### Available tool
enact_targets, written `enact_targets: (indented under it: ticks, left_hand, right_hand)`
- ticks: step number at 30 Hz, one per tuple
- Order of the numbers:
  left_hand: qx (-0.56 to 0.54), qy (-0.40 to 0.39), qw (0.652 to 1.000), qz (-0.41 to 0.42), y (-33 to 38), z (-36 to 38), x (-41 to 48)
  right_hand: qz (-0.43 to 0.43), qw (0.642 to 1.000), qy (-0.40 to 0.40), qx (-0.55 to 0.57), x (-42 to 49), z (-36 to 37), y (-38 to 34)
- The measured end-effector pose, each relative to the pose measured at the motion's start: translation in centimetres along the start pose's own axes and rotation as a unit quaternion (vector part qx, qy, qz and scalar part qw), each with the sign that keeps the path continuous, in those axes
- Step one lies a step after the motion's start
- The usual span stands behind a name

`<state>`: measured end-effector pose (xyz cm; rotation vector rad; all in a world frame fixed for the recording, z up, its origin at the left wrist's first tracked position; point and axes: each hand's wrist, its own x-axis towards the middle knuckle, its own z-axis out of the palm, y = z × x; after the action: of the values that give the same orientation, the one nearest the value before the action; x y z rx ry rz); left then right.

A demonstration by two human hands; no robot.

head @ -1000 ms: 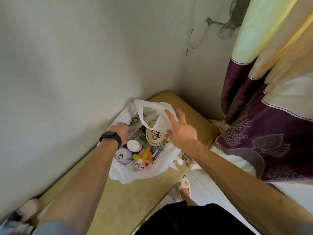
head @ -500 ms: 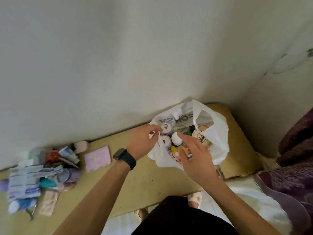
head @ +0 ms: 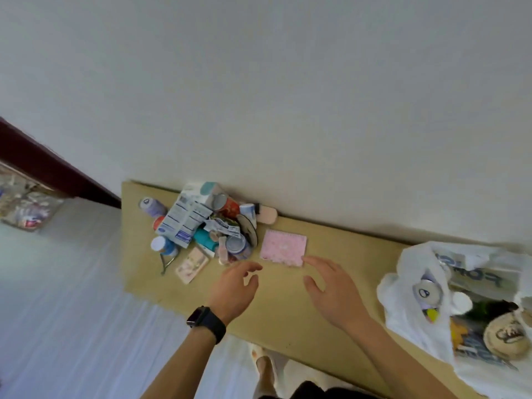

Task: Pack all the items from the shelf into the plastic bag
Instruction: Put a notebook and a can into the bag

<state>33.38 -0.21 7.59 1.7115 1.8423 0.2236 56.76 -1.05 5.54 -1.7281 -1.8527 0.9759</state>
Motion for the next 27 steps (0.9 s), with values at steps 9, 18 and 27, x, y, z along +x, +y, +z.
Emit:
enact_targets:
  ticks: [9,18,27]
  left_hand:
    - [-0.052,-0.016,0.986,-0.155,-12.6,-1.7,6.9]
    - [-0.017,-0.074,0.993,-0.090,-15.6,-0.1,11.8]
    - [-0.009,-0.066,0.996,-0.051,-15.9,-0.5,12.6]
  right_hand:
    - [0.193,0.962,-0.142,-0.130,11.3,11.2,-0.2]
    - [0.238,0.919,-0.165,-0.268,16.6,14.7,1.0]
    - [0.315,0.900,-0.102,-0.282,13.9,16.0,0.6]
